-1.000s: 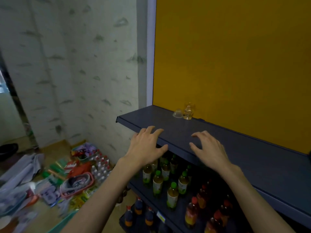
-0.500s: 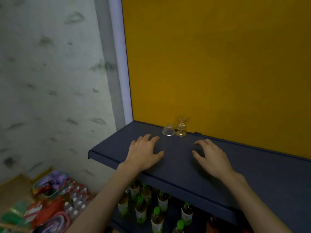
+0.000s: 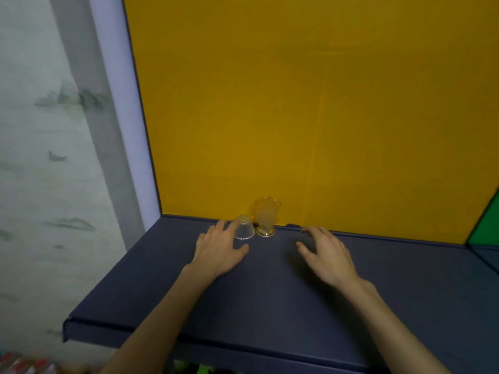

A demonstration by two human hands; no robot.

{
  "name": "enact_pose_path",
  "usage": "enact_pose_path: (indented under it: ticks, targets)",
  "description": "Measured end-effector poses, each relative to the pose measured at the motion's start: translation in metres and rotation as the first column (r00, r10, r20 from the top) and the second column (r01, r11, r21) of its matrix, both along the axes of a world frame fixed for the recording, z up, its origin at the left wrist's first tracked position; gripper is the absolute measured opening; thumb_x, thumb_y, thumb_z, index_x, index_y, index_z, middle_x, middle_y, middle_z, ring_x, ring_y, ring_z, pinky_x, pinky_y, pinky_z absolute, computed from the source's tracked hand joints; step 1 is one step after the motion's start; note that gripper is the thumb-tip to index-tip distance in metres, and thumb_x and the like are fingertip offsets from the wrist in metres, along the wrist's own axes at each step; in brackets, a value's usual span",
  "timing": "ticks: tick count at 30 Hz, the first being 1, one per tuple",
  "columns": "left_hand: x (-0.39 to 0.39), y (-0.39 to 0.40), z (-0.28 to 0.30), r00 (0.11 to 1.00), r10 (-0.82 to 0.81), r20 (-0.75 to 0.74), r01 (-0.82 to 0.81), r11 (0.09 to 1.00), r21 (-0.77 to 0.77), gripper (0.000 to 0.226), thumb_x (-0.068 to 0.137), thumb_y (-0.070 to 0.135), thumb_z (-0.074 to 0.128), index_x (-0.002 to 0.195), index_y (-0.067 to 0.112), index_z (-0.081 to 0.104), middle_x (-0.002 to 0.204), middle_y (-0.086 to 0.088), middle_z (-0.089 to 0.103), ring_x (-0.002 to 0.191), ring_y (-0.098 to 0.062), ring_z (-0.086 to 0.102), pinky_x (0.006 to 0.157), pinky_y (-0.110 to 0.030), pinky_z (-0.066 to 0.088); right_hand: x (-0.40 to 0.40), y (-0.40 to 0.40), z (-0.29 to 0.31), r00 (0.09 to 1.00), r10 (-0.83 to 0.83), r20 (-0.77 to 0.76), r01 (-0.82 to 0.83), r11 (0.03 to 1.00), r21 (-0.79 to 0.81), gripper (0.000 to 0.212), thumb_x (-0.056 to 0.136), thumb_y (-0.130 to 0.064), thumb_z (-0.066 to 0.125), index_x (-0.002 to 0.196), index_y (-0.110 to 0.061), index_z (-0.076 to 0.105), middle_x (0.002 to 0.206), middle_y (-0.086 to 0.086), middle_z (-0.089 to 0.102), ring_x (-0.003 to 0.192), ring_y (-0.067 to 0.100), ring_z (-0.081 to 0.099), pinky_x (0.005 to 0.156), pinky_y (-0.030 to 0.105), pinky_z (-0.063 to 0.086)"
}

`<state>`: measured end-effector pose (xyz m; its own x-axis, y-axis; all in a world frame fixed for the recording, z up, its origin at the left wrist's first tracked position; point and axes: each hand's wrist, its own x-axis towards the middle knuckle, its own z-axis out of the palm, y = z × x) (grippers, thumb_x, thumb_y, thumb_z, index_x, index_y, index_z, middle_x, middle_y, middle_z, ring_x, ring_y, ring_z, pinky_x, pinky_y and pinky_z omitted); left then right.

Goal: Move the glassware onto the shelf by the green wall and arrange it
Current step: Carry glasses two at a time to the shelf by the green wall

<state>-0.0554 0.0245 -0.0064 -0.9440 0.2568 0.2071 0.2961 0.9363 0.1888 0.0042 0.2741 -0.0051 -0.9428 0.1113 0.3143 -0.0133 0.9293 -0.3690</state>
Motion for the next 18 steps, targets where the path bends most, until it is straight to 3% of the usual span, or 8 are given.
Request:
enact_pose_path:
  ticks: [5,11,18]
  targets:
    - [-0.03,0.002,-0.008,0.998,-0.055,-0.02,0.056,0.997,0.054,0.066,0.09,0.057,0.053,0.147,0.031,0.033,0.142,-0.003,0.045,0.128,-0.028,0.049,0.096,-0.045,0.046,-0.024,-0.014,0.0,0.998,-0.055,-0.009,0.054,0.996,-0.071,0.048,0.093,-0.048,0.057,0.135,-0.026,0.051,0.13,-0.003,0.056,0.119,0.023,0.056,0.088,0.039,0.049]
    - [-0.055,0.006,-0.023,0.996,-0.086,-0.034,0.087,0.996,0.032,0.072,0.095,0.057,0.048,0.156,0.029,0.022,0.158,-0.008,0.031,0.14,-0.03,0.039,0.104,-0.048,0.042,-0.061,-0.035,0.002,0.983,-0.183,-0.001,0.177,0.95,-0.258,0.046,0.088,-0.047,0.065,0.127,-0.024,0.055,0.122,-0.002,0.062,0.11,0.021,0.059,0.082,0.037,0.049]
    - [-0.064,0.001,-0.029,0.992,-0.118,-0.05,0.12,0.992,0.036,0.058,0.096,0.055,0.047,0.147,0.031,0.033,0.144,-0.004,0.047,0.13,-0.029,0.047,0.098,-0.048,0.042,-0.086,-0.046,0.001,0.979,-0.199,0.038,0.202,0.944,-0.263,0.066,0.076,-0.057,0.072,0.129,-0.024,0.052,0.125,0.0,0.062,0.111,0.024,0.06,0.084,0.041,0.053]
